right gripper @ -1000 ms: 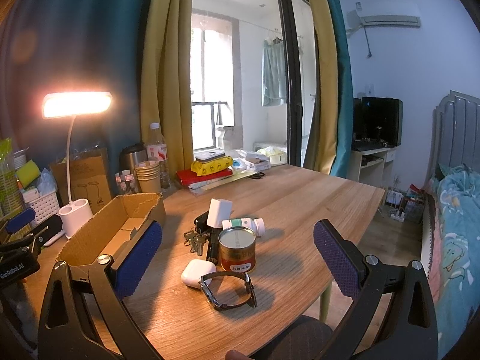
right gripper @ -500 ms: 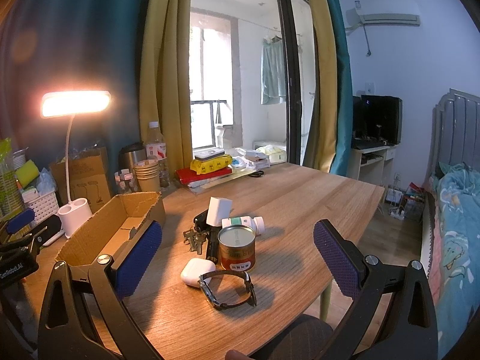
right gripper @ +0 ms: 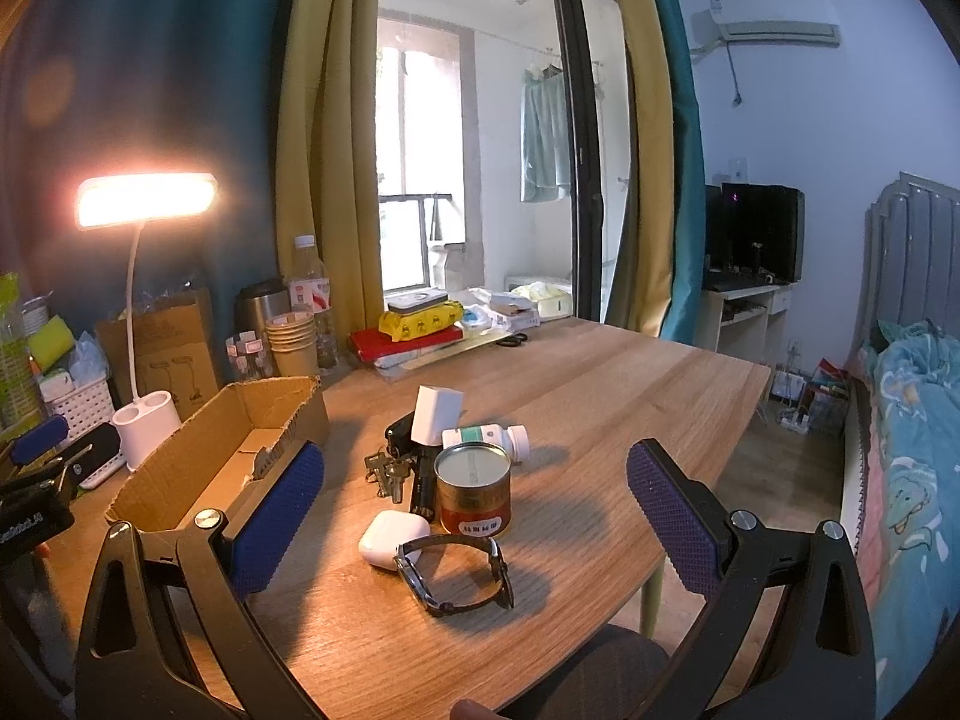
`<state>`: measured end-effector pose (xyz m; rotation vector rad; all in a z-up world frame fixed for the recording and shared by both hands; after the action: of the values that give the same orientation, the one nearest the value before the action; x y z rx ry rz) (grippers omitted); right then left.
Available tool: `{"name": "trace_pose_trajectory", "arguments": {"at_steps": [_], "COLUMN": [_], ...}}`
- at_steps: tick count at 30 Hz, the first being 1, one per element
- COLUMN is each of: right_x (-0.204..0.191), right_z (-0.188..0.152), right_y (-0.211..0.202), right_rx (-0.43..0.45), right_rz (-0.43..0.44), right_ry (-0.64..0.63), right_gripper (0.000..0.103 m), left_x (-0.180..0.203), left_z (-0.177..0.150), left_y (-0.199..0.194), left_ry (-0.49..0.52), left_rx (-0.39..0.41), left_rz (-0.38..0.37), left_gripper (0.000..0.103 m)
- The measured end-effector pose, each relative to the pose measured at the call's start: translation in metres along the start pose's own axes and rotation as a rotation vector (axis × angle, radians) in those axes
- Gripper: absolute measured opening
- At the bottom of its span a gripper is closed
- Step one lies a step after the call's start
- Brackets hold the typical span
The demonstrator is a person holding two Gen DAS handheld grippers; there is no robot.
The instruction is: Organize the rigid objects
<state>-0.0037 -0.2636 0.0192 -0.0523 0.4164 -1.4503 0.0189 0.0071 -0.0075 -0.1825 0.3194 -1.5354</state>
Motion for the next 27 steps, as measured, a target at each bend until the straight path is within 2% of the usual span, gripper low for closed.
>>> {"name": "trace_pose_trajectory", "arguments": {"at_steps": [11,19,21,27], "right_x": [-0.007,-0.004,-0.002,0.006], "right_z": [-0.005,-0.017,-0.020,-0.029], "right_y": [0.024,0.046,0.050,0.062], "right_rx": [-0.048,-0.111,-0.130,-0.173], "right_rz": [0.009,0.002,0.004,-0.009], "right_ry": [-0.022,-0.031,-0.025,-0.014], "right_gripper": [0.103,0.103,0.103,0.103], "left_x": [-0.025,-0.034,-0.038,-0.037], "left_z": [-0.014,-0.030,-0.035,-0.046], "left_y": [0.044,0.072,0.076,0.093], "left_ry": [-0.069,-0.125,-0.148,-0.165], "left_rx": [-0.144,-0.275,-0.302,-0.398], "left_rz": [0.022,-0.009,-0.017,-0.042], "left_gripper": [0.097,0.096,0.093,0.067]}}
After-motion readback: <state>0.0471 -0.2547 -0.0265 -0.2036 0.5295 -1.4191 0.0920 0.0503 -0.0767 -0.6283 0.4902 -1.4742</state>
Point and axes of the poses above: each gripper's, at about its wrist camera, not at the fingertips, and y roughly the way its jaws point, x to its right, z to its top, the point moved 1 cm from there along y, roughly the way its jaws point, and after that the axes turned 12 degrees about y, right-handed, at the moved point
